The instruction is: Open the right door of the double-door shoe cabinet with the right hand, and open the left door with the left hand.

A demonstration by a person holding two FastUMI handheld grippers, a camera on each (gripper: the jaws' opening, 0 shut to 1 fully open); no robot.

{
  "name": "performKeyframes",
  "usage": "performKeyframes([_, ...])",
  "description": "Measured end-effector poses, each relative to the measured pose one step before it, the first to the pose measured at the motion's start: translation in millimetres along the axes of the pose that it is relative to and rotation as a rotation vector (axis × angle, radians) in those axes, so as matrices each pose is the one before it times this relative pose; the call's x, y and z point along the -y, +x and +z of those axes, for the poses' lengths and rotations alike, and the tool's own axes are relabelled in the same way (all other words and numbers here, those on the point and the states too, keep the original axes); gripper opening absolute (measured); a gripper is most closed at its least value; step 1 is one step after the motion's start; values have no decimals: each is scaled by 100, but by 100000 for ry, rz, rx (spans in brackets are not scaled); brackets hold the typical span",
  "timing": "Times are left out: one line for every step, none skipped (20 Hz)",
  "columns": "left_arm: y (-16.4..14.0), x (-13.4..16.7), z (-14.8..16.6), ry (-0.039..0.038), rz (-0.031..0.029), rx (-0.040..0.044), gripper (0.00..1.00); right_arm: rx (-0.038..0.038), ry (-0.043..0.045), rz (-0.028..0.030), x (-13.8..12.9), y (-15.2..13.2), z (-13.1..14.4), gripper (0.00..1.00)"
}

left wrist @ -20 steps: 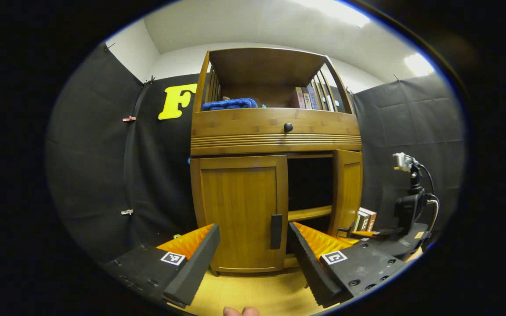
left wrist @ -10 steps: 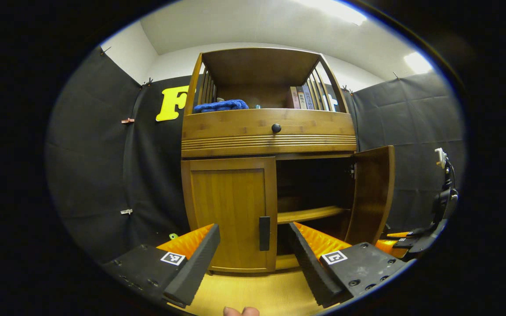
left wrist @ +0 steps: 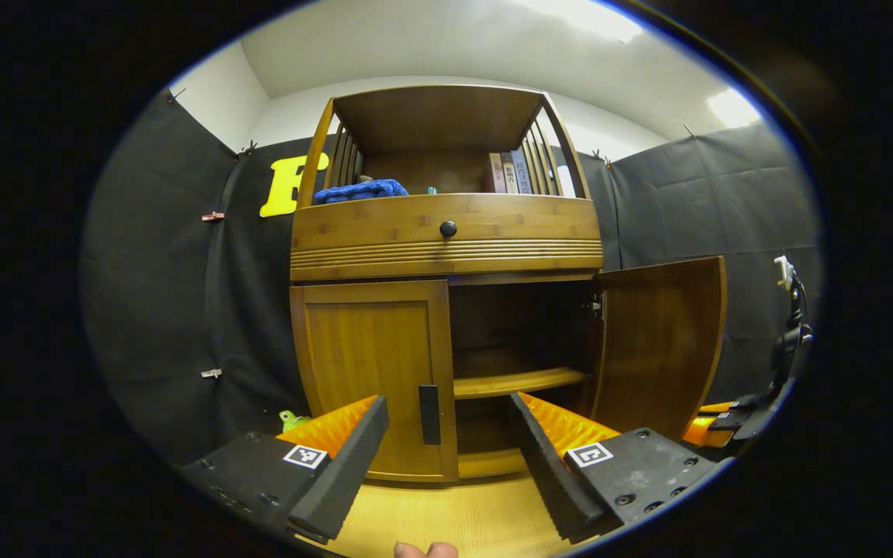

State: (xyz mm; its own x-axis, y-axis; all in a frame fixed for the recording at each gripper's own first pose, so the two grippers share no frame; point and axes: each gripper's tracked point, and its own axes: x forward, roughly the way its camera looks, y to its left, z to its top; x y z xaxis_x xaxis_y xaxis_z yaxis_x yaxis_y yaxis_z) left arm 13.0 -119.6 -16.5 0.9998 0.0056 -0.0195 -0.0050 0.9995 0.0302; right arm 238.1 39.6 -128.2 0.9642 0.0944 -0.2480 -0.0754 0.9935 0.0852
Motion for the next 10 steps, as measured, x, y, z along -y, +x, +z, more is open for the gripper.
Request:
performKeyframes([167, 544, -44, -80, -3, -409, 97, -278, 1168, -312, 150, -4, 4, 19])
performKeyframes([188, 435, -81, -219, 133, -405, 97, 121, 767, -622, 231, -189, 8, 19])
performKeyframes([173, 282, -85, -163, -196, -446, 97, 371, -123, -1072, 337, 47, 97, 19])
performKeyframes([293, 222, -30, 120, -46, -280, 97, 342, -708, -1438, 591, 30, 106, 19])
performKeyframes([352, 234, -110, 382, -110, -102, 97, 322, -299, -406, 409, 91, 123, 19])
performKeyframes([356, 300, 36, 391, -97, 225, 97, -574, 659, 680, -73, -13, -86, 20])
performKeyframes([268, 361, -110, 172, -196, 54, 97, -140, 526, 176, -97, -35, 0, 19])
performKeyframes([350, 260, -116, -32, -90, -118, 97, 13, 182, 242, 44, -79, -39, 19])
performKeyframes([292, 284, -187, -287, -78, -212, 97, -133, -197, 82, 69, 24, 43, 19])
performKeyframes([414, 142, -100, -325, -257, -164, 97, -33, -664, -232, 154, -78, 18, 20])
